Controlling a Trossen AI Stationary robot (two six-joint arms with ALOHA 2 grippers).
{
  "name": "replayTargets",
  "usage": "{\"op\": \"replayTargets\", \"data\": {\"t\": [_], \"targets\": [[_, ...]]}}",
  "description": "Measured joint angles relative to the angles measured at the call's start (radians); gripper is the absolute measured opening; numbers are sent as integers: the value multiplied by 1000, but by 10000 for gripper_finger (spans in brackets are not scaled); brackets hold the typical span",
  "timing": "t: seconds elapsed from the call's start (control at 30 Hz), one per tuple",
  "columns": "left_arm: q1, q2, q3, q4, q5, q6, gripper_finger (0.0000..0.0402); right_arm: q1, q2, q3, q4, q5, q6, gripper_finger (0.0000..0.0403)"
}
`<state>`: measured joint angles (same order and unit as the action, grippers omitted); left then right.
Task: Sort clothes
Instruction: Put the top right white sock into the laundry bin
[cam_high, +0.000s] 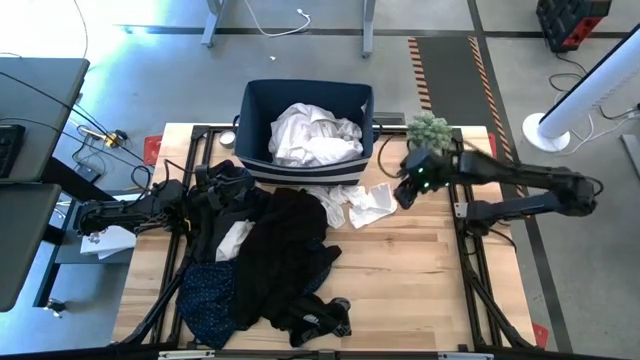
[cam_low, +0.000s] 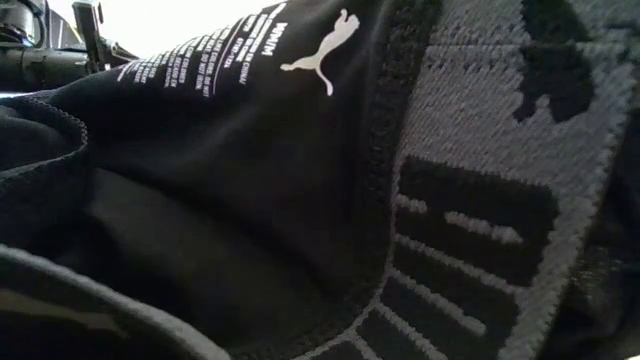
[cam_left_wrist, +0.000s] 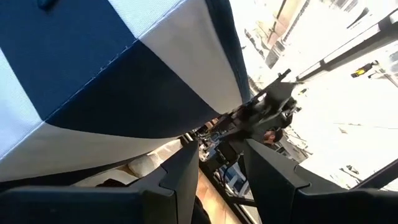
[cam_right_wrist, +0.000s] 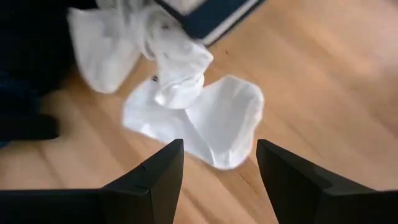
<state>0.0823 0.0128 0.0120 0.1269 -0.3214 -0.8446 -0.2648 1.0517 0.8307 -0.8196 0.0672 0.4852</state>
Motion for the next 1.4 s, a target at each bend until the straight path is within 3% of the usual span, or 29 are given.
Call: {"op": "replayTargets", "data": {"t": [0.2, 0.33, 0.53, 0.63, 0.77, 0.87, 1.07, 1.17, 1.3, 1.4], "targets": [[0, 0, 0, -23, 1, -18, 126, -42, 92, -207, 312, -7, 57, 200], [0, 0, 0, -46, 1, -19, 126, -50, 191, -262, 400, -14, 37, 200], [0, 0, 0, -53, 1, -105, 126, -8, 351, -287, 475, -74, -124, 187], [0, 0, 0, -53, 1, -143, 126, 11, 396, -270, 439, -99, -163, 143], [0, 0, 0, -53, 1, -176, 126, 28, 378, -244, 314, -147, -178, 33], [0, 0, 0, -53, 1, -188, 126, 30, 325, -211, 187, -252, -255, 18], [0, 0, 0, -54, 1, -184, 126, 32, 184, -9, -127, -614, -333, 6], [0, 0, 0, -54, 7, -183, 126, 39, 139, 160, -114, -722, -292, 8], [0, 0, 0, -54, 43, -183, 126, 39, 146, 401, 55, -661, -190, 5], [0, 0, 0, -54, 64, -185, 126, 38, 170, 559, 213, -464, -161, 4]]}}
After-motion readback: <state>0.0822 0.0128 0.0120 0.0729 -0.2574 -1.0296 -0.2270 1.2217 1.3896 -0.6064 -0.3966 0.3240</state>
